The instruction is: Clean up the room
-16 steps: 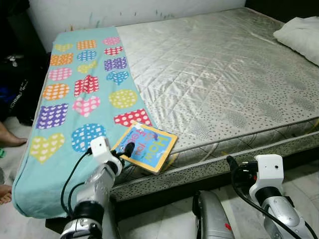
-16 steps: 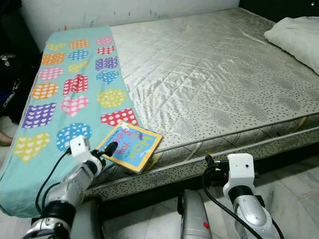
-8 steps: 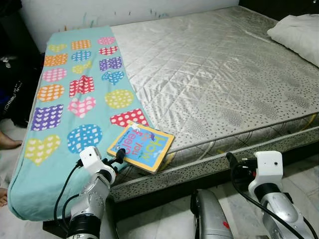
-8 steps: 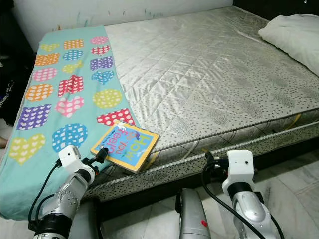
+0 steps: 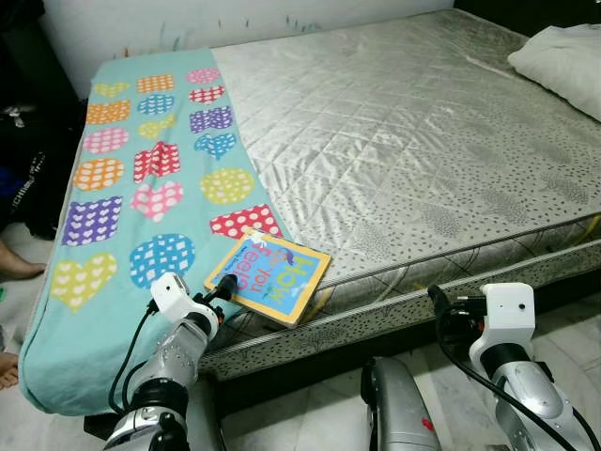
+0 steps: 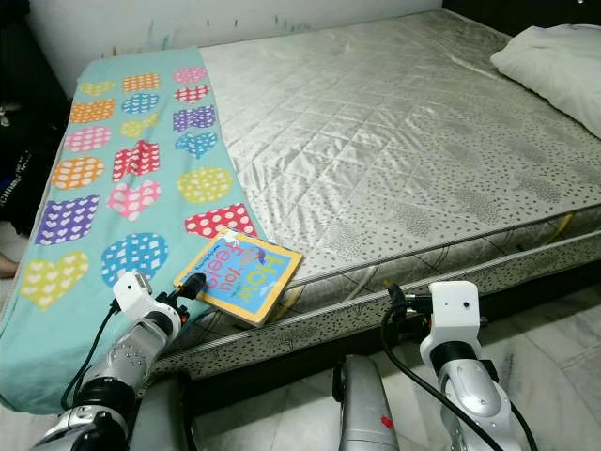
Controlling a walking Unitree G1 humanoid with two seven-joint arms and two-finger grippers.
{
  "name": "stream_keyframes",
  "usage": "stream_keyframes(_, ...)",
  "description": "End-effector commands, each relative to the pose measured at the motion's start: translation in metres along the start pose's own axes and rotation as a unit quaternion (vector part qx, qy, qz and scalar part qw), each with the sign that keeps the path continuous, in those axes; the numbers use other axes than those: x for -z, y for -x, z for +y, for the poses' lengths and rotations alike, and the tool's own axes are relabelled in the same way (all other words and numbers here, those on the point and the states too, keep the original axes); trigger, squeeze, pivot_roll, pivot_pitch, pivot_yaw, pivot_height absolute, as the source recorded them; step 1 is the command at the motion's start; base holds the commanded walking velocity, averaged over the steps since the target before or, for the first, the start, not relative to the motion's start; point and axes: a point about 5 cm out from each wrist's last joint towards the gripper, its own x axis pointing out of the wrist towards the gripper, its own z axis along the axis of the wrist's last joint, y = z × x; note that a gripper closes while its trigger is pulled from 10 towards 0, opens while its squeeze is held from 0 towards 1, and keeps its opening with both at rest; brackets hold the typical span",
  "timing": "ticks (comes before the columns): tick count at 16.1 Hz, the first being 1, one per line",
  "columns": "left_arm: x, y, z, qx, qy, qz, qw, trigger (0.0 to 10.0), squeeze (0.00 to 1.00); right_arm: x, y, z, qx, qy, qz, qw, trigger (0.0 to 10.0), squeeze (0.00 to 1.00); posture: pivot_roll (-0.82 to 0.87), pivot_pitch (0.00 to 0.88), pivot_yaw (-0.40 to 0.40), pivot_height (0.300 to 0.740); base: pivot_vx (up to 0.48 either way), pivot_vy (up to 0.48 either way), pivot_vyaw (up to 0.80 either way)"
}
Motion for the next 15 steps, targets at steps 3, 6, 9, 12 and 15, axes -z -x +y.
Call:
stream_keyframes(3, 0.009, -0.007, -0.016, 0.028, 0.011, 0.023, 0.999, 10.0, 0.0, -0.006, -0.003, 0.0, 0.006, 0.002, -0.008, 1.0, 10.0, 0.0, -0.27, 0.029, 0.032, 0.514, 0.0, 0.0, 0.0)
stream_keyframes(6, 0.005, -0.011, -0.023, 0.041, 0.017, 0.015, 0.999, 10.0, 0.0, -0.008, -0.006, 0.0, 0.008, 0.002, -0.013, 1.0, 10.0, 0.0, -0.28, 0.024, 0.034, 0.514, 0.0, 0.0, 0.0)
stream_keyframes(9, 0.003, -0.013, -0.027, 0.045, 0.016, 0.013, 0.999, 0.9, 0.0, -0.008, -0.007, 0.001, 0.01, 0.001, -0.014, 1.0, 10.0, 0.0, -0.28, 0.018, 0.037, 0.514, 0.0, 0.0, 0.0)
stream_keyframes(12, 0.004, -0.013, -0.029, 0.053, 0.026, 0.008, 0.998, 0.0, 0.0, -0.009, -0.007, 0.002, 0.012, 0.001, -0.016, 1.0, 10.0, 0.0, -0.28, 0.009, 0.039, 0.514, 0.0, 0.0, 0.0)
stream_keyframes(15, 0.005, -0.013, -0.028, 0.055, 0.027, 0.006, 0.998, 0.0, 0.0, -0.009, -0.009, 0.001, 0.014, 0.002, -0.018, 1.0, 10.0, 0.0, -0.28, 0.002, 0.036, 0.514, 0.0, 0.0, 0.0)
